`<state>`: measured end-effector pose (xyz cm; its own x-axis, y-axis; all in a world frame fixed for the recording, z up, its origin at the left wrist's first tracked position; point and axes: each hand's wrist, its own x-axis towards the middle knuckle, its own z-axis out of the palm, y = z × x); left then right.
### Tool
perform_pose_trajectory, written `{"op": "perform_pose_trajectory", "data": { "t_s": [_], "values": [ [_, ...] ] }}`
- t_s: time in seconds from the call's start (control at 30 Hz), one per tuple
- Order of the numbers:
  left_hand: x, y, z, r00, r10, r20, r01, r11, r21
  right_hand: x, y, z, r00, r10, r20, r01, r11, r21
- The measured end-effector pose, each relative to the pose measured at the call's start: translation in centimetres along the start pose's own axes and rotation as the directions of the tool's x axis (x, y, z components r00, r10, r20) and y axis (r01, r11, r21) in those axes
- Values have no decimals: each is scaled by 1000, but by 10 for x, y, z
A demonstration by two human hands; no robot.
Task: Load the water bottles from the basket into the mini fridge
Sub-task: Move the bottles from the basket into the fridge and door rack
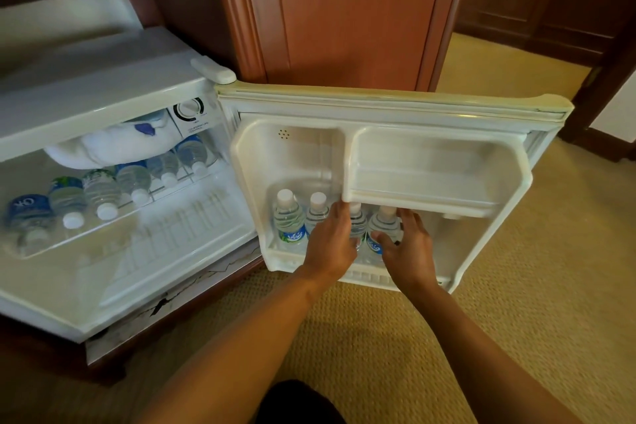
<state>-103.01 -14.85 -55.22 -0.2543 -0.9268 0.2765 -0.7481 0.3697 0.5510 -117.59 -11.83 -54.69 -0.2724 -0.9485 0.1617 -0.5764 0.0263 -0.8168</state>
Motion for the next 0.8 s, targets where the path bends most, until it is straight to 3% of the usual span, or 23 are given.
{"op": "perform_pose_trajectory", "data": {
  "t_s": [0.3, 0.43, 0.5, 0.63, 0.8],
  "values": [
    [-25, -2, -14, 999, -19, -45, 15, 995, -98, -32, -10, 2, 995, -87, 51, 95, 978, -184],
    [-68, -13, -48, 965, -138, -225, 105, 983, -150, -66, -30, 18, 935, -329, 129, 353, 886, -301],
    [-107, -28, -76, 912, -235, -337, 209, 971, -112, -88, -54, 41, 883, -407, 235, 457, 862, -220],
    [-174, -61, -119, 813, -363, -455, 408, 913, 1, -120, -92, 80, 792, -434, 430, 518, 850, -95],
    [-300, -127, -178, 574, -535, -619, 695, 719, 23, -192, -167, 158, 548, -409, 730, 613, 790, -18]
  ]
}}
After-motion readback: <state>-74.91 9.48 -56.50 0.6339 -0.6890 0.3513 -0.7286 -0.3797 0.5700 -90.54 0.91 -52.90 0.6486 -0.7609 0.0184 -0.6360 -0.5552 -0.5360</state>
